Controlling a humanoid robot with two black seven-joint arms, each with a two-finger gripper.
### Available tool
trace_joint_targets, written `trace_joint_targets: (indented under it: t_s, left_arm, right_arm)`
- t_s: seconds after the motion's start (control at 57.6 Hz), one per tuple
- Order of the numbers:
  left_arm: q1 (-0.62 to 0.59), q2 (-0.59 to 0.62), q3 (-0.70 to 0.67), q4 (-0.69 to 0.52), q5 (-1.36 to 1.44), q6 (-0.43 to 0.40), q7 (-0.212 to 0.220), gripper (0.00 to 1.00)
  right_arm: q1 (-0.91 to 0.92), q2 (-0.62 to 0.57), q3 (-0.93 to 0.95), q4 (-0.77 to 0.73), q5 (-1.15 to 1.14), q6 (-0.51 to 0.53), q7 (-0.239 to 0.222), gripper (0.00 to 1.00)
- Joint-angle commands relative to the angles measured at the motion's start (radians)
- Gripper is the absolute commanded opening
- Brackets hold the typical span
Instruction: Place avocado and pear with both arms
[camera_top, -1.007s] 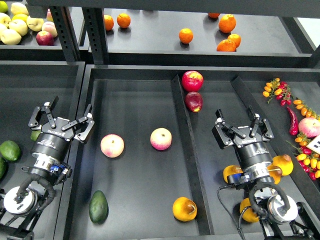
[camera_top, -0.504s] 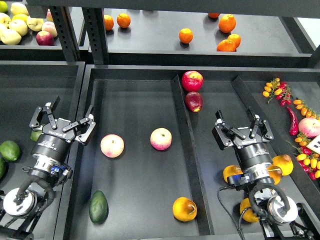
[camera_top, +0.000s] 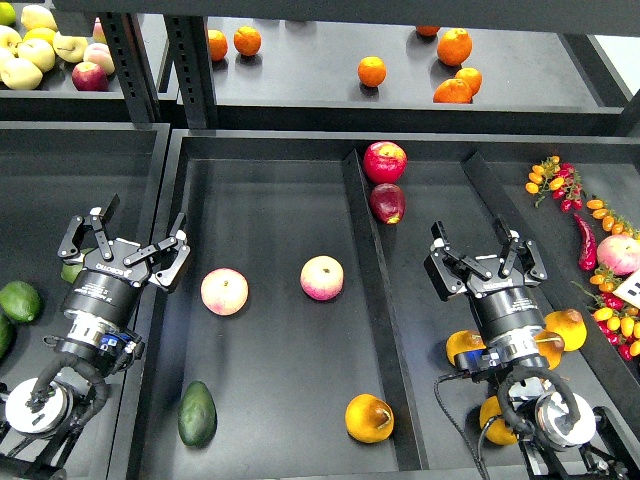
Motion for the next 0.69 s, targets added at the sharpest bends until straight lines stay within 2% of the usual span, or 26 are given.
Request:
trace_joint_targets:
  t_s: [0.0, 0.677]
  left_arm:
    - [0.000, 0.000, -0.001, 0.001, 0.000, 0.000, -0.001, 0.99]
    - [0.005, 0.000, -0.001, 0.001, 0.000, 0.000, -0.001, 0.99]
  right_arm:
    - [0.000, 0.000, 0.000, 0.000, 0.000, 0.000, 0.000, 1.00]
    - [-0.005, 0.000, 0.000, 0.000, 0.000, 0.000, 0.000, 1.00]
